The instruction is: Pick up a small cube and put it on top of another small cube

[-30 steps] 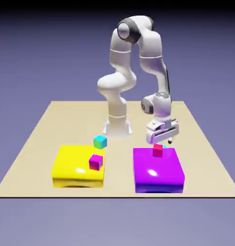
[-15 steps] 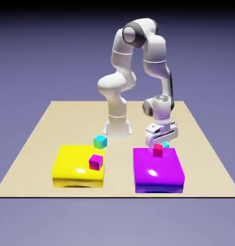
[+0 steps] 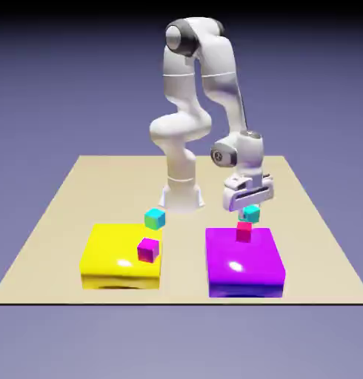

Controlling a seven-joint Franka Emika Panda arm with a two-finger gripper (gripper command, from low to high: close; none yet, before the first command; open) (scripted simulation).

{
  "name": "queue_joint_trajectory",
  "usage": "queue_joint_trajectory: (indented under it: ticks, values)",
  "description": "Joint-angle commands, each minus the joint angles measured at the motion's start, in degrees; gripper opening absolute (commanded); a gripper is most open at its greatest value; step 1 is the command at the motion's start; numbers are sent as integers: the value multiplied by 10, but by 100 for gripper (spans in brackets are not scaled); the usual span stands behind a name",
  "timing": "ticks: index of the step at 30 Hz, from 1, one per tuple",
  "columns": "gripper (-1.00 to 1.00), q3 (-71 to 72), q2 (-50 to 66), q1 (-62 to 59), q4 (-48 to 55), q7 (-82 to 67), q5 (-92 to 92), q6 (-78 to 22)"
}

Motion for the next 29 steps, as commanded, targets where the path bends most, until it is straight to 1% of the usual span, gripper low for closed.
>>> queue_joint_trajectory:
  ticks: [1, 3, 8, 17, 20, 25, 26, 27, 29]
  values:
    - [-100, -2, -7, -7, 17, -25, 7, -12]
    - [-100, -13, -18, -30, 53, -75, 19, -42]
    - [-100, -78, -40, -133, 155, -192, 44, -148]
    - [-100, -215, -45, -320, 271, -288, 56, -307]
    - [-100, -243, -30, -347, 258, -252, 44, -317]
    - [-100, -236, 68, -350, 242, -282, 85, -205]
    - [100, -236, 68, -350, 242, -282, 85, -205]
    - [100, -236, 68, -350, 242, -282, 85, -205]
    - [100, -239, 26, -349, 249, -269, 68, -252]
